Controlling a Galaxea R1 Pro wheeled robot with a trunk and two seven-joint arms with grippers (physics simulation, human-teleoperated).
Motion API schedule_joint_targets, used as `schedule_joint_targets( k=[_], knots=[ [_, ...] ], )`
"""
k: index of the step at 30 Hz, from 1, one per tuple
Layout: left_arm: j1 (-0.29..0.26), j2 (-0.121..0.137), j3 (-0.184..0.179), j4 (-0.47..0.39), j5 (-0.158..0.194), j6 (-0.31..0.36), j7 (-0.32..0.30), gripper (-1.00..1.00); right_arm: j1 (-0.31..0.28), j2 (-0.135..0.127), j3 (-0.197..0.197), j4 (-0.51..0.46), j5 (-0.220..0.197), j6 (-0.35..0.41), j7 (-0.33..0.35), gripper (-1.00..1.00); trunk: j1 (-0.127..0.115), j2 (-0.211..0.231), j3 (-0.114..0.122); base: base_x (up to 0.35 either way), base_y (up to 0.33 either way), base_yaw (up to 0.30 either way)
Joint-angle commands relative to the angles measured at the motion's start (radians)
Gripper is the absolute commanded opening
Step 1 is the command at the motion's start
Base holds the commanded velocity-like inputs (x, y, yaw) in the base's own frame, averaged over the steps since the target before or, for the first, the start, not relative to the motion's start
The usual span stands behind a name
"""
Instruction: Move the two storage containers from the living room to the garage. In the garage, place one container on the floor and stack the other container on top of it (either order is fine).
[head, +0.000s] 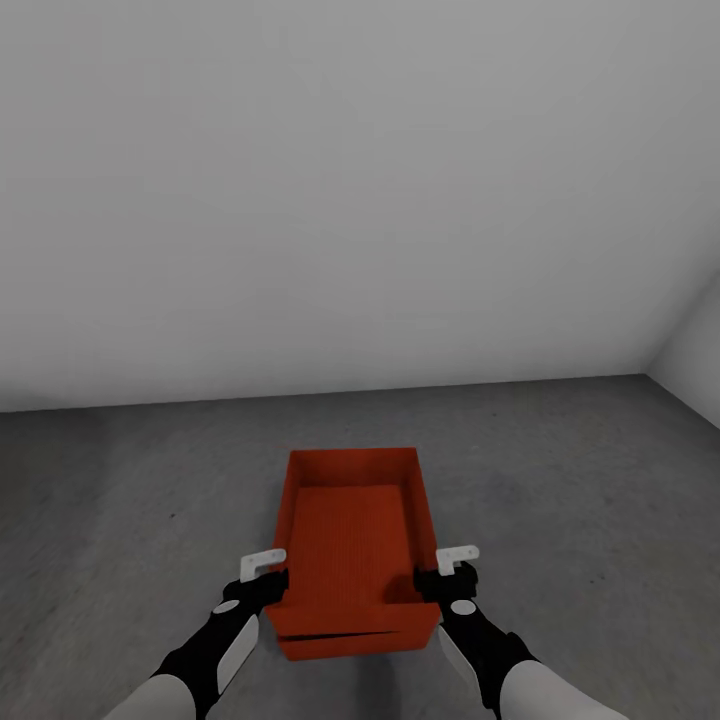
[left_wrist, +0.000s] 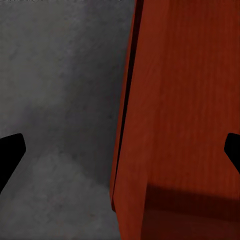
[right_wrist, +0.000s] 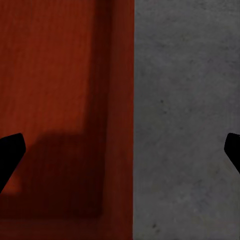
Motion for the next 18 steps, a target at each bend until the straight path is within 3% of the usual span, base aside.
schedule_joint_targets(
  k=[1,18],
  knots=[
    [0.0,0.001,-0.008,-0.001,0.009,0.002,0.008,1.0,-0.001,0.0,0.007,0.001,-0.003,-0.002,-0.006,1.0,0.0,0.0,-0.001,0.0,0.0,0.0],
    [0.0,0.001,-0.006,-0.012,0.009,0.002,0.01,1.0,-0.001,0.0,0.006,-0.002,-0.001,-0.002,-0.007,1.0,0.0,0.0,-0.001,0.0,0.0,0.0]
  ],
)
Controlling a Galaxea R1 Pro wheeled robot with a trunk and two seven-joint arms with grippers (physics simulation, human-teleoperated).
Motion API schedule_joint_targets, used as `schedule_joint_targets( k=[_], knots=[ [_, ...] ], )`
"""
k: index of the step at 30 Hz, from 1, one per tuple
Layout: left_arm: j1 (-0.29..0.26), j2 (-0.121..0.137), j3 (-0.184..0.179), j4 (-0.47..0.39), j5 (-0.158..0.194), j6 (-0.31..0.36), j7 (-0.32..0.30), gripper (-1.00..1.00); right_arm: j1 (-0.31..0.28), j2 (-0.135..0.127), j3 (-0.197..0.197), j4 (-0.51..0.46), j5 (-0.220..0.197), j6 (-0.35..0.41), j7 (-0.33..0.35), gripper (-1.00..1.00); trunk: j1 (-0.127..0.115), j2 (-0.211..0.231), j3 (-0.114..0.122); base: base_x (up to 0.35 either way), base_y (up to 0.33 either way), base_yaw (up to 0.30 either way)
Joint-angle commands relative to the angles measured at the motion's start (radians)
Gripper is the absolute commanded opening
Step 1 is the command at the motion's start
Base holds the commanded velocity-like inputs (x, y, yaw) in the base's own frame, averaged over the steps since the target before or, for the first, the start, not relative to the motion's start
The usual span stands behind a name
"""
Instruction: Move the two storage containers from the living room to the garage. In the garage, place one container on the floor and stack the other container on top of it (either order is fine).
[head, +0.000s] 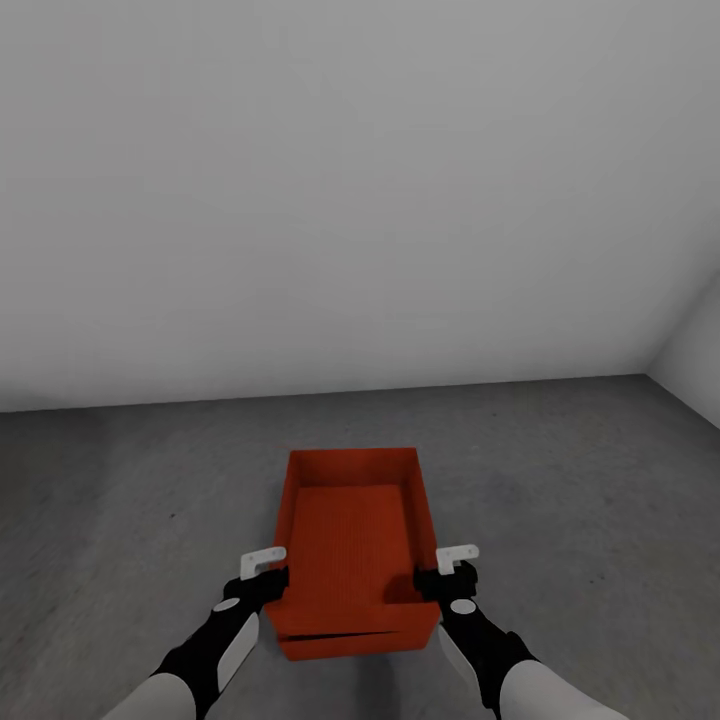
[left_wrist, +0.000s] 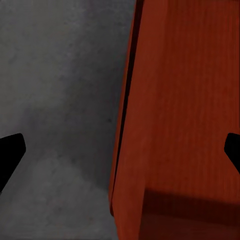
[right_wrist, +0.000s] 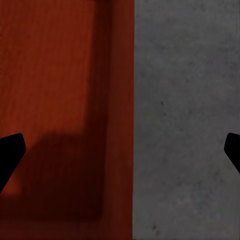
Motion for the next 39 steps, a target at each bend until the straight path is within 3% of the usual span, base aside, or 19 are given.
schedule_joint_targets(
  k=[1,5,15,39],
  knots=[
    [0.0,0.001,-0.008,-0.008,0.009,0.003,0.008,1.0,-0.001,0.0,0.006,-0.005,-0.002,-0.002,-0.006,1.0,0.0,0.0,-0.001,0.0,0.0,0.0],
    [0.0,-0.002,-0.01,-0.072,0.011,0.013,0.009,1.0,-0.001,0.002,0.006,-0.015,0.002,-0.001,-0.007,1.0,0.0,0.0,-0.001,0.0,0.0,0.0],
    [0.0,-0.001,-0.011,-0.091,0.01,0.015,0.009,1.0,-0.001,0.001,0.006,-0.016,0.002,-0.001,-0.007,1.0,0.0,0.0,-0.001,0.0,0.0,0.0],
    [0.0,0.0,-0.011,-0.09,0.01,0.016,0.009,1.0,-0.001,0.003,0.005,-0.016,0.001,0.015,-0.007,1.0,-0.092,0.168,0.074,0.0,0.0,0.0]
  ],
)
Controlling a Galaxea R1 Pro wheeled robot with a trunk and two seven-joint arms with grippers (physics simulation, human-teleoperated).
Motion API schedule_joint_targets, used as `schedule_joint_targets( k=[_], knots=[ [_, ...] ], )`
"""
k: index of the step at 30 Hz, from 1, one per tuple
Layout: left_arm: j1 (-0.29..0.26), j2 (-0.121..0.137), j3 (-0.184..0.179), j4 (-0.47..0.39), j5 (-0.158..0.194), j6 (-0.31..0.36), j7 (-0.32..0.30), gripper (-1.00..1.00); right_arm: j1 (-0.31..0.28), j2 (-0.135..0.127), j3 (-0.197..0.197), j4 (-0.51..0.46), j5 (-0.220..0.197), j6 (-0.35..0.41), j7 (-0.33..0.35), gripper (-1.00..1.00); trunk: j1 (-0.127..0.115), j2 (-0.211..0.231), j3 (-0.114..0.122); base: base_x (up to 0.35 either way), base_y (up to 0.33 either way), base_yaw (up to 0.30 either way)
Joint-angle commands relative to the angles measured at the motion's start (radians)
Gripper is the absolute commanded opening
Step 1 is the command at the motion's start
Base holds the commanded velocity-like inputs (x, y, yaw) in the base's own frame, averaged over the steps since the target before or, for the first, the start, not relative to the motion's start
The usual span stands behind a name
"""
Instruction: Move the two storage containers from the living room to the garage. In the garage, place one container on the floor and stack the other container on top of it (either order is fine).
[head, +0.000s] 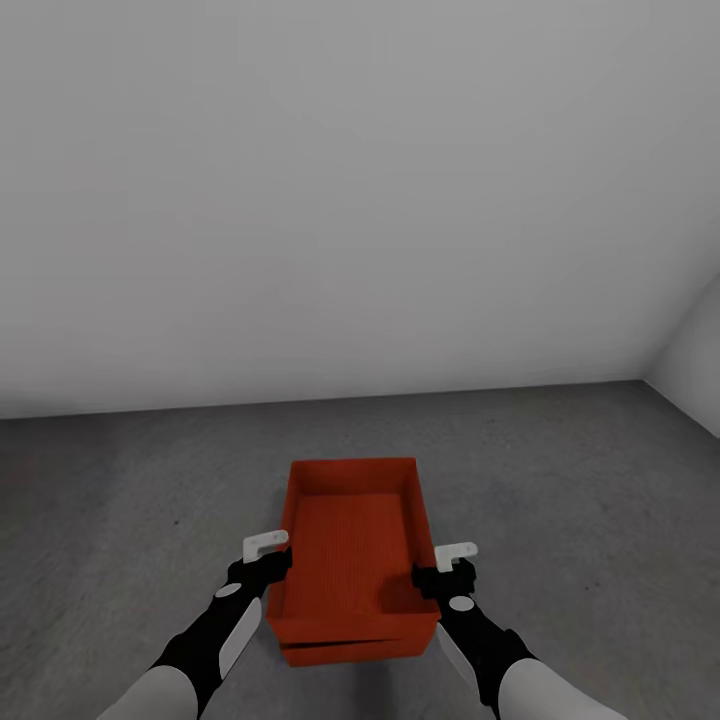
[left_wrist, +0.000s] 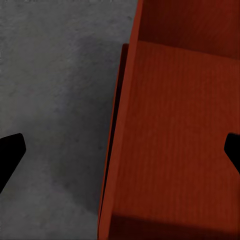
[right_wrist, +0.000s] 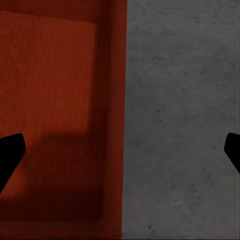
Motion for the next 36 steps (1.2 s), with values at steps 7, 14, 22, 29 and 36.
schedule_joint_targets(
  k=[7,14,22,29,36],
  knots=[
    [0.0,0.001,-0.008,-0.003,0.009,0.003,0.009,1.0,-0.001,0.0,0.006,0.001,-0.004,0.008,-0.007,1.0,-0.027,0.049,0.021,0.0,0.0,0.0],
    [0.0,0.001,-0.008,-0.002,0.009,0.003,0.009,1.0,-0.001,-0.002,0.006,0.001,-0.004,0.003,-0.01,1.0,-0.054,0.098,0.043,0.0,0.0,0.0],
    [0.0,0.001,-0.008,-0.001,0.009,0.003,0.009,1.0,-0.001,-0.005,0.006,0.001,-0.005,0.001,-0.013,1.0,-0.085,0.154,0.068,0.0,0.0,0.0],
    [0.0,0.001,-0.007,0.001,0.009,0.003,0.009,1.0,-0.001,-0.007,0.006,0.005,-0.005,-0.036,-0.011,1.0,-0.111,0.203,0.09,0.0,0.0,0.0],
    [0.0,0.001,-0.007,0.006,0.009,0.003,0.009,1.0,-0.001,-0.01,0.004,0.003,-0.005,-0.053,-0.004,1.0,-0.138,0.252,0.112,0.0,0.0,0.0]
  ],
)
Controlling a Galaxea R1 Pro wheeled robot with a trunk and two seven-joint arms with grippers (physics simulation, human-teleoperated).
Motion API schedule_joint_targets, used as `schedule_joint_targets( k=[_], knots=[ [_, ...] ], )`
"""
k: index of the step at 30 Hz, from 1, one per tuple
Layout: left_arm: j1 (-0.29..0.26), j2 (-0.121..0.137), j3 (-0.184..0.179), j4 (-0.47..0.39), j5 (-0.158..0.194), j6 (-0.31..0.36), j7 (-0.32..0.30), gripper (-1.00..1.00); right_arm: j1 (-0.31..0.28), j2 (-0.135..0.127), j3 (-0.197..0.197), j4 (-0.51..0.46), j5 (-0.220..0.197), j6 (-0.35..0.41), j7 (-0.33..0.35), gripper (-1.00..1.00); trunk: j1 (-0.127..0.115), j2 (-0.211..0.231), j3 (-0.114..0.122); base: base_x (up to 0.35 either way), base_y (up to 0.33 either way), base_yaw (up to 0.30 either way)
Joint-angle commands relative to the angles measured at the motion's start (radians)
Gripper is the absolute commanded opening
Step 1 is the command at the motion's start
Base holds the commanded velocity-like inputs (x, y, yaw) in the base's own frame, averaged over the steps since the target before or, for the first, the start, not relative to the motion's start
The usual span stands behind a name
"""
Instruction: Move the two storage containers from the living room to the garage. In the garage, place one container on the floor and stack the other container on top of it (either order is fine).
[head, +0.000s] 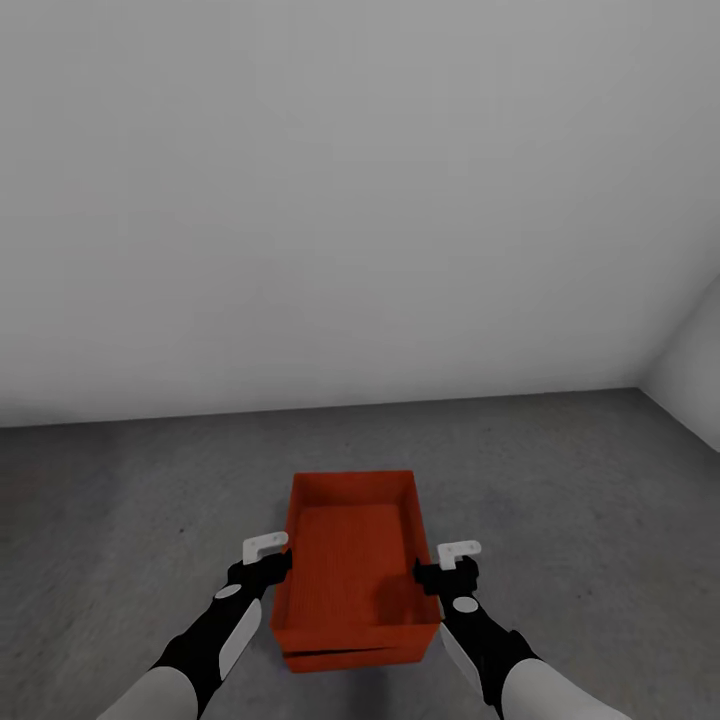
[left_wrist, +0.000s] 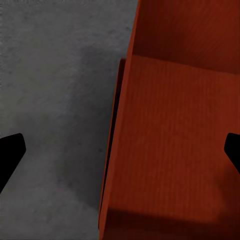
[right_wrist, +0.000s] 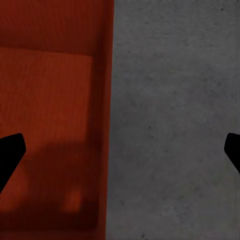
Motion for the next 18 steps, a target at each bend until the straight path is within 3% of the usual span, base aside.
schedule_joint_targets(
  k=[1,18],
  knots=[
    [0.0,0.001,-0.008,-0.002,0.009,0.003,0.009,1.0,-0.001,0.0,0.007,0.001,-0.003,-0.003,-0.007,1.0,-0.004,0.007,0.002,0.0,0.0,0.0],
    [0.0,0.002,-0.008,0.0,0.009,0.003,0.009,1.0,-0.001,0.001,0.008,0.004,-0.004,0.007,-0.007,1.0,-0.069,0.126,0.056,0.0,0.0,0.0]
  ],
)
